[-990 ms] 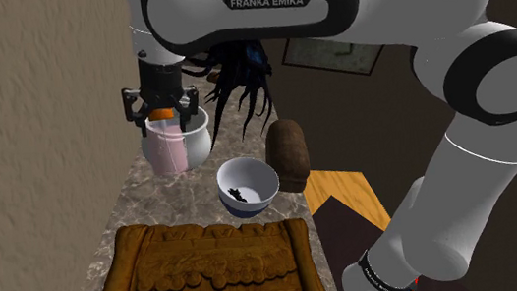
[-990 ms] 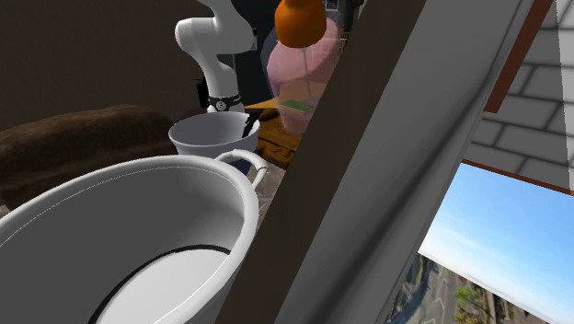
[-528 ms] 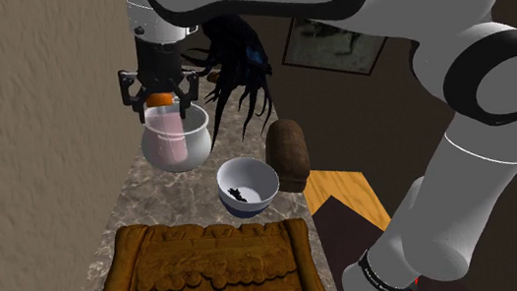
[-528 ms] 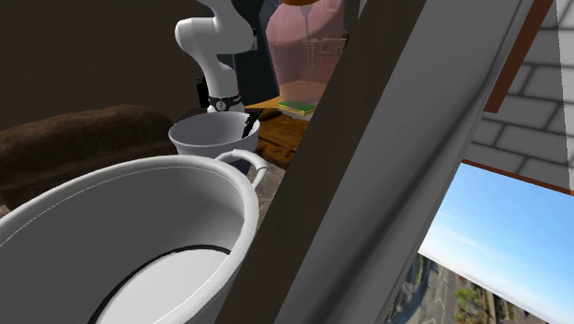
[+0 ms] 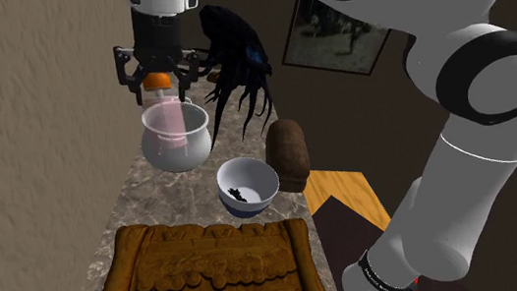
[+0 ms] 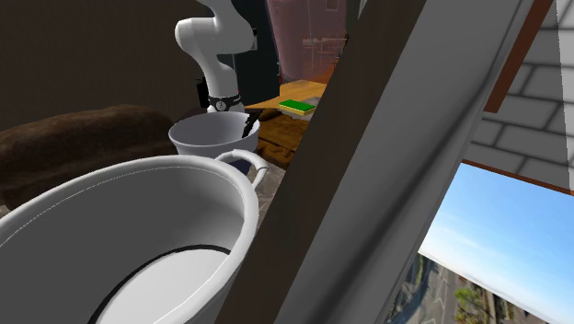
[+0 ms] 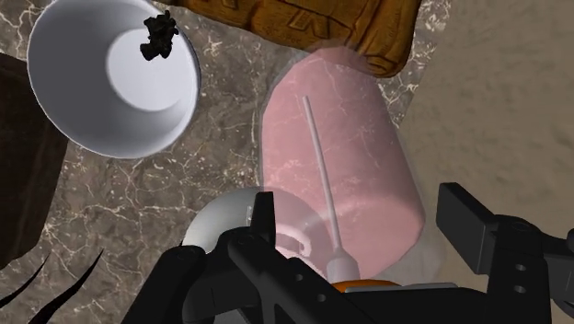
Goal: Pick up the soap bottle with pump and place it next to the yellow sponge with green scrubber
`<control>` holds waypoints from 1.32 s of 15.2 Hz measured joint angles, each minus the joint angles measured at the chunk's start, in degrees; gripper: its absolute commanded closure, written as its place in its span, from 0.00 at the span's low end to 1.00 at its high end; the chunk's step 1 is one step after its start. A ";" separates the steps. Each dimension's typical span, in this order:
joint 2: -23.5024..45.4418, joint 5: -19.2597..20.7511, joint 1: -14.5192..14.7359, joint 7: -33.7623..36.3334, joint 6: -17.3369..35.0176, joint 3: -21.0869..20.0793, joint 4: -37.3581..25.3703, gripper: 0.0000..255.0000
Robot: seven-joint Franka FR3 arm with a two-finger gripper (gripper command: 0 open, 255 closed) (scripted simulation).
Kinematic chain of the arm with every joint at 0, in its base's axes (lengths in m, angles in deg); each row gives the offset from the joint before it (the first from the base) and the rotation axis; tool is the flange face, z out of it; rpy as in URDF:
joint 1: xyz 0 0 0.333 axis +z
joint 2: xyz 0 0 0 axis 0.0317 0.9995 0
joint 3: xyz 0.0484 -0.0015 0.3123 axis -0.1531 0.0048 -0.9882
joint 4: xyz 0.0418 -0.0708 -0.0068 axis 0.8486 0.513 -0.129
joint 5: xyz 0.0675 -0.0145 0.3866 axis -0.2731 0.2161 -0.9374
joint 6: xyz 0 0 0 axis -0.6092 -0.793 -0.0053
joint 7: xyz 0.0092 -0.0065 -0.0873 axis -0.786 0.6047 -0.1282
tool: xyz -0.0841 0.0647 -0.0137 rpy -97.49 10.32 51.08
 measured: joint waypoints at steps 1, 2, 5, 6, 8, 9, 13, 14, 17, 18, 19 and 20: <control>-0.79 -0.24 0.15 0.39 -0.06 -0.17 0.69 1.00; -2.25 -0.73 0.17 0.62 -0.05 -0.34 2.09 1.00; -8.00 -2.73 0.64 2.07 1.82 -1.16 9.29 1.00; -9.51 -3.28 0.92 2.63 2.15 -1.46 11.05 1.00; -13.15 -4.66 1.63 3.97 2.51 -2.18 14.75 1.00; -14.59 -5.21 1.95 4.52 2.53 -2.48 16.08 1.00; -20.85 -7.83 3.45 6.75 3.14 -3.70 22.38 1.00; -23.25 -8.82 3.87 7.01 3.55 -3.79 25.00 1.00; -27.20 -10.69 5.36 9.23 3.38 -5.04 28.31 1.00; -28.50 -11.34 5.90 10.03 3.23 -5.50 29.29 1.00; -29.99 -12.06 6.45 10.76 2.80 -5.86 30.16 1.00; -31.37 -12.74 6.95 11.35 2.62 -6.15 31.20 1.00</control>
